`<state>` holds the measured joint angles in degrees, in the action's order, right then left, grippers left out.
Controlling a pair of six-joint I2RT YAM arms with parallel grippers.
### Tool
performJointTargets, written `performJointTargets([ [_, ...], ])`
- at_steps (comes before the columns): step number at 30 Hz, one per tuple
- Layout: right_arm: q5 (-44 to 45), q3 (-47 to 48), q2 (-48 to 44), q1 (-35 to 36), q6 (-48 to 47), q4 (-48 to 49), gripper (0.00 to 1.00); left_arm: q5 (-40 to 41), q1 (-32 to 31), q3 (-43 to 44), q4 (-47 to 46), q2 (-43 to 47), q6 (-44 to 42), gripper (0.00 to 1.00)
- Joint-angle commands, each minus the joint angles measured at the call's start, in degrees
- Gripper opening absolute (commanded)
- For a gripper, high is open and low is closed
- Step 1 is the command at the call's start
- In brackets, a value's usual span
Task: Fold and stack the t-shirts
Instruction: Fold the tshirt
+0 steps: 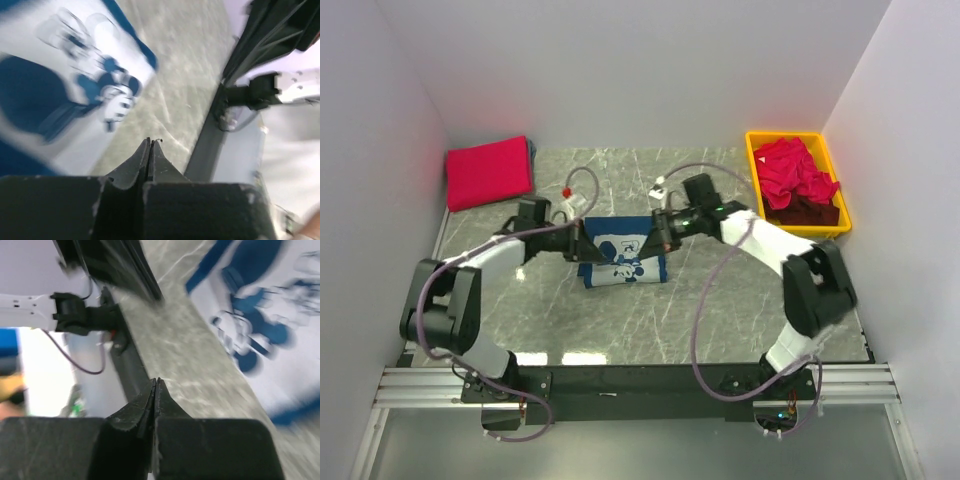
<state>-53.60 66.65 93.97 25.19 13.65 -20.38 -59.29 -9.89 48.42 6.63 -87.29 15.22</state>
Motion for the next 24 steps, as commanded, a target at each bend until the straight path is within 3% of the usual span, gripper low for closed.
performJointTargets([
  [1, -5.5, -0.2, 8.8, 4.5, 11.0, 10.2, 0.0, -2.7, -4.8, -4.1, -16.2, -4.6, 14.6, 0.01],
  [6, -5.1, 1.6, 20.1, 7.2, 15.5, 15.8, 0.0, 0.7, -6.6, -3.3, -18.9, -13.5, 16.2, 0.01],
  [8, -4.1, 2.5, 23.5, 6.3, 16.0, 16.1, 0.0, 2.2, -6.3, -1.3, -15.1, -17.0, 13.5, 0.01],
  [13, -0.6, 2.3, 30.7, 2.9, 13.9, 14.8, 0.0, -0.1, 0.2, 0.0, -14.6, -28.7, 16.0, 0.01],
  [20, -2.6, -4.2, 25.4, 1.4, 8.6, 10.7, 0.0, -2.5, 0.5, -1.9, -7.7, -25.6, 6.1, 0.01],
  [24, -3.6, -4.4, 14.8, 1.1, 0.6, 4.1, 0.0, -6.7, 1.5, -0.3, 6.8, -16.4, -4.8, 0.02],
])
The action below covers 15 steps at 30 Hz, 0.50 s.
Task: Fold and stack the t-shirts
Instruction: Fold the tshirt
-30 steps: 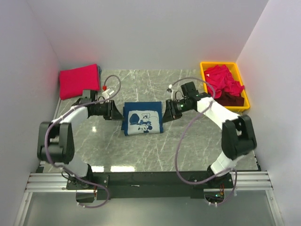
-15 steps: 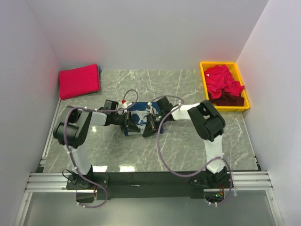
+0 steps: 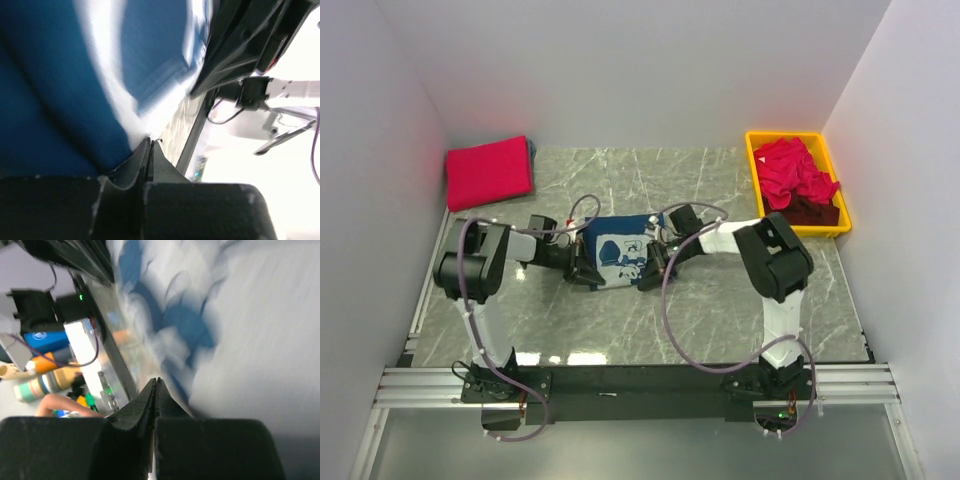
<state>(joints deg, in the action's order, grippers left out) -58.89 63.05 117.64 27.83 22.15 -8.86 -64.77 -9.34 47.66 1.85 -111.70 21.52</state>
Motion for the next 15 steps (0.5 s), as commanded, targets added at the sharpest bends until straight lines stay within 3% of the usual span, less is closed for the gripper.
performJointTargets([
  [1, 1.2, 0.9, -10.7, -2.1, -8.5, -8.4, 0.0, -1.7, 1.1, 1.5, 12.8, 10.4, -14.3, 0.02],
  [3, 0.6, 3.9, -14.0, -3.0, -9.0, -10.0, 0.0, -2.2, 1.1, 3.0, 13.5, 16.2, -14.7, 0.02],
  [7, 1.4, 14.2, -10.3, -5.6, -3.5, -5.8, 0.01, 1.2, 0.8, 8.0, 0.5, 17.4, -3.6, 0.05],
  [15, 1.9, 28.7, 8.6, -7.5, 5.3, 2.5, 0.02, 8.4, 0.4, 17.1, -19.5, 0.6, 13.5, 0.07],
])
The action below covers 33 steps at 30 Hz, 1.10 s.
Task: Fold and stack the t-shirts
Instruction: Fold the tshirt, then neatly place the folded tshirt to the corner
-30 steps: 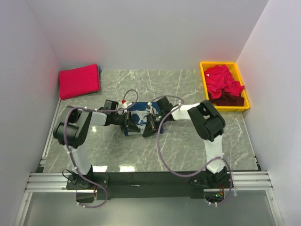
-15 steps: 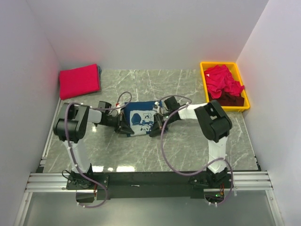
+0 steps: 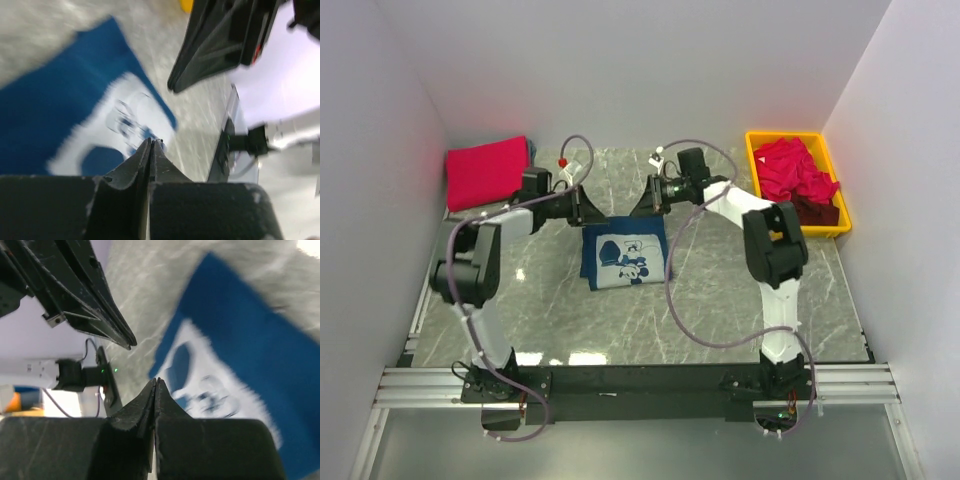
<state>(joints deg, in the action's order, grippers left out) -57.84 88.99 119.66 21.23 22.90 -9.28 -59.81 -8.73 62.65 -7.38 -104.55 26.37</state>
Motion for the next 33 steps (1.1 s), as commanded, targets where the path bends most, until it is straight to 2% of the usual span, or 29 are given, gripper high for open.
performJointTargets([
  [1, 0.7, 5.0, 8.3, -1.5, 5.4, 3.4, 0.02, 4.7, -0.2, 4.5, -10.7, -8.5, 10.3, 0.06],
  [8, 4.0, 9.0, 19.0, -5.5, 12.3, 8.6, 0.01, 6.5, 2.3, 11.8, -12.3, -21.5, 13.9, 0.06],
  [11, 5.5, 6.6, 19.8, -7.1, 17.2, 11.6, 0.01, 7.7, 3.5, 13.0, -9.0, -23.9, 12.1, 0.08],
  [14, 6.4, 4.1, 18.6, -7.7, 18.0, 12.5, 0.03, 7.3, 4.4, 13.5, -4.9, -24.0, 10.0, 0.1],
  [17, 5.7, 3.6, 13.3, -7.9, 15.2, 10.4, 0.09, 5.9, 5.7, 12.8, 0.9, -19.0, 3.7, 0.19],
  [18, 5.6, 3.6, 11.6, -7.9, 13.8, 9.6, 0.13, 6.3, 6.2, 12.1, 3.4, -14.0, 0.9, 0.22],
  [20, 6.3, 5.1, 6.1, -7.8, 8.9, 4.3, 0.25, 7.4, 7.1, 11.3, 9.8, -8.2, -7.2, 0.31],
  [21, 7.6, 4.4, 3.9, -7.6, 7.6, 3.5, 0.35, 8.6, 8.1, 9.9, 11.2, -2.2, -10.9, 0.4],
  [24, 10.5, 2.4, -4.1, -6.0, 2.7, 0.0, 0.47, 11.5, 11.3, 6.6, 15.9, 9.4, -16.3, 0.53],
  [25, 11.3, 2.5, -5.5, -5.3, 1.0, -1.8, 0.5, 12.7, 11.9, 5.9, 17.5, 12.1, -17.4, 0.61],
  [27, 15.4, 3.4, -9.0, -3.4, -4.5, -8.6, 0.5, 14.2, 14.6, 4.9, 21.0, 19.2, -19.4, 0.69],
  [30, 23.5, 4.8, -12.4, 2.2, -12.2, -16.8, 0.5, 15.9, 19.3, 3.5, 21.8, 27.3, -17.6, 0.97],
  [33, 34.3, 4.7, -15.1, 10.3, -19.7, -22.0, 0.5, 17.1, 23.7, 2.6, 21.2, 33.3, -14.2, 1.0],
])
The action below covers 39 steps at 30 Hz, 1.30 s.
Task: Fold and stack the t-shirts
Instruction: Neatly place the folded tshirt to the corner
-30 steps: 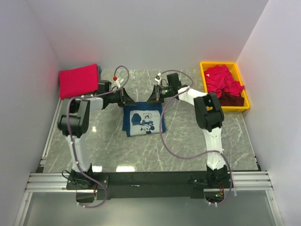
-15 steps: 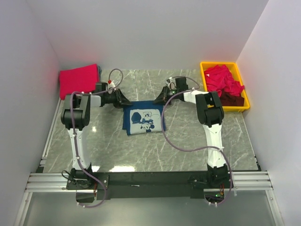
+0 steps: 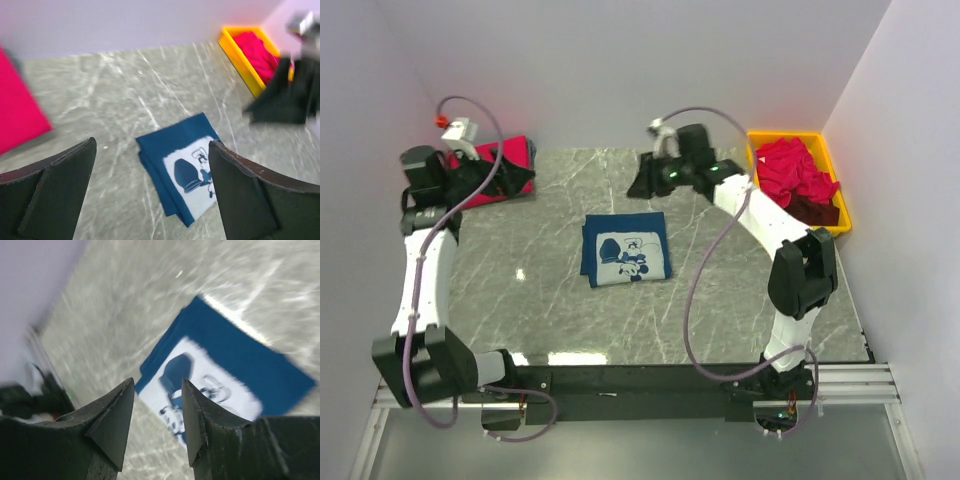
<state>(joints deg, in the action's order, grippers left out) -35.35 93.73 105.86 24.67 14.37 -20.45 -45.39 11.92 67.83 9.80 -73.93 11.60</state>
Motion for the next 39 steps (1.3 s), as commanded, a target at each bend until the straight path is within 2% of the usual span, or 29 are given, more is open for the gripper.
performJointTargets([
  [1, 14.1, -0.4, -1.9, 11.4, -12.6, -11.5, 0.5, 3.4, 3.9, -2.8, 3.7, 3.8, 1.8, 0.99],
  [6, 27.2, -0.3, -0.7, 23.6, -19.7, -15.0, 0.48, 4.6, 8.8, -2.3, 7.2, 5.1, 5.4, 0.99],
  [12, 34.4, 2.2, 5.9, 33.7, -22.7, -17.0, 0.46, 5.2, 10.0, -2.4, 13.5, 1.7, 3.7, 0.99],
  [16, 37.5, 5.0, 10.9, 36.3, -22.9, -18.0, 0.46, 6.1, 10.0, -5.5, 13.3, 2.1, 4.7, 0.99],
  [24, 39.2, 8.3, 18.7, 36.9, -22.7, -16.4, 0.45, 9.1, 10.0, -13.3, 8.9, 5.0, 6.0, 1.0],
  [34, 43.2, 6.5, 21.7, 36.8, -23.6, -13.1, 0.35, 7.0, 9.7, -21.2, 6.1, 0.5, 10.1, 0.97],
  [35, 43.4, 6.1, 21.6, 36.8, -23.7, -12.9, 0.32, 6.7, 9.7, -21.7, 5.9, -0.4, 10.2, 0.96],
  [37, 43.9, 5.7, 22.3, 36.8, -24.3, -13.0, 0.19, 6.6, 9.5, -22.0, 5.4, -0.9, 10.4, 0.95],
  [39, 44.0, 6.5, 23.2, 36.7, -24.3, -14.0, 0.0, 6.8, 9.3, -22.7, 4.3, -1.4, 10.9, 0.94],
])
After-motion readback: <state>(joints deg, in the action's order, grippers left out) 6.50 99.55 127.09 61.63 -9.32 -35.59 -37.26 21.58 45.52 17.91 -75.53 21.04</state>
